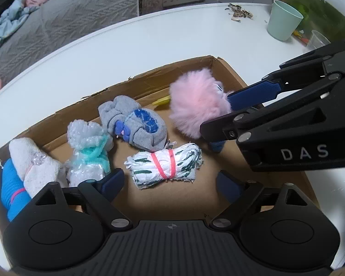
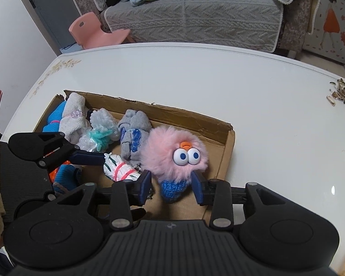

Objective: Organize objects
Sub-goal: 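Open both tools to release the bundle and pink toy in the box, then grasp the orange plastic bundle with the left tool while the right tool grasps the clear plastic bundle, then carry both held bundles over the box and lower them inside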

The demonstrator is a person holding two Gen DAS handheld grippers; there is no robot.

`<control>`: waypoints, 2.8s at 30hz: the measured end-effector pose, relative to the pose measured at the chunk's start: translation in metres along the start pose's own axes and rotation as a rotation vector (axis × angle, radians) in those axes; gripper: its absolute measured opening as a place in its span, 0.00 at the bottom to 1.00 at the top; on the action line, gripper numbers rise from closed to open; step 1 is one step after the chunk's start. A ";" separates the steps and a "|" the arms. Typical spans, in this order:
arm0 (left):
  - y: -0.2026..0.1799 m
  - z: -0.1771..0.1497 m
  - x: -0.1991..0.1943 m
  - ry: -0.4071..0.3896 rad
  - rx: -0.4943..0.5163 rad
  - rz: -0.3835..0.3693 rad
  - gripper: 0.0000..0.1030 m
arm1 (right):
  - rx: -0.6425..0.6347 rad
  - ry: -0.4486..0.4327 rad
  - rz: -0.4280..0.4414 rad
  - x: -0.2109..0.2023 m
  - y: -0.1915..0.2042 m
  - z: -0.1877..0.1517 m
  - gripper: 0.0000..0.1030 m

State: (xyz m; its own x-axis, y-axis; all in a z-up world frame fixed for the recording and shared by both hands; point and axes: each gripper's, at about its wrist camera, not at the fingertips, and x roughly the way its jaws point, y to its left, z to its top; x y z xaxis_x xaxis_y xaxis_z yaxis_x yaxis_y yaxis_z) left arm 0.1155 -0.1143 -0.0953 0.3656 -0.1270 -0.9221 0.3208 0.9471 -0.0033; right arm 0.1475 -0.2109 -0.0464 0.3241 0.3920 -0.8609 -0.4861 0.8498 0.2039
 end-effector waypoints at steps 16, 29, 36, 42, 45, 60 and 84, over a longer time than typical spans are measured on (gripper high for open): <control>-0.005 -0.004 -0.009 0.021 0.002 0.003 0.96 | 0.000 -0.016 -0.024 -0.009 0.004 -0.001 0.50; 0.008 -0.052 -0.076 -0.010 0.007 0.012 0.99 | -0.012 -0.068 -0.012 -0.049 0.025 -0.025 0.57; 0.013 -0.132 -0.131 -0.066 0.027 0.010 0.99 | -0.044 -0.211 0.044 -0.096 0.048 -0.076 0.64; -0.009 -0.216 -0.143 -0.125 0.187 -0.033 0.96 | -0.291 -0.217 0.158 -0.108 0.084 -0.135 0.68; -0.025 -0.240 -0.125 -0.140 0.281 -0.004 0.95 | -0.442 -0.143 0.181 -0.095 0.100 -0.157 0.67; -0.046 -0.240 -0.080 -0.131 0.409 -0.055 0.92 | -0.617 0.024 0.174 -0.032 0.118 -0.163 0.56; -0.047 -0.229 -0.075 -0.099 0.300 -0.153 0.34 | -0.596 0.129 0.215 -0.029 0.116 -0.178 0.30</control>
State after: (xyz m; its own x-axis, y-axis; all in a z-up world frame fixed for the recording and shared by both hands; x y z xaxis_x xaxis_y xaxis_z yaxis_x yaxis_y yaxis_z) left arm -0.1270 -0.0814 -0.1144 0.3720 -0.3026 -0.8776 0.6155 0.7881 -0.0109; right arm -0.0627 -0.1867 -0.0806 0.0874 0.4543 -0.8865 -0.9085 0.4015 0.1162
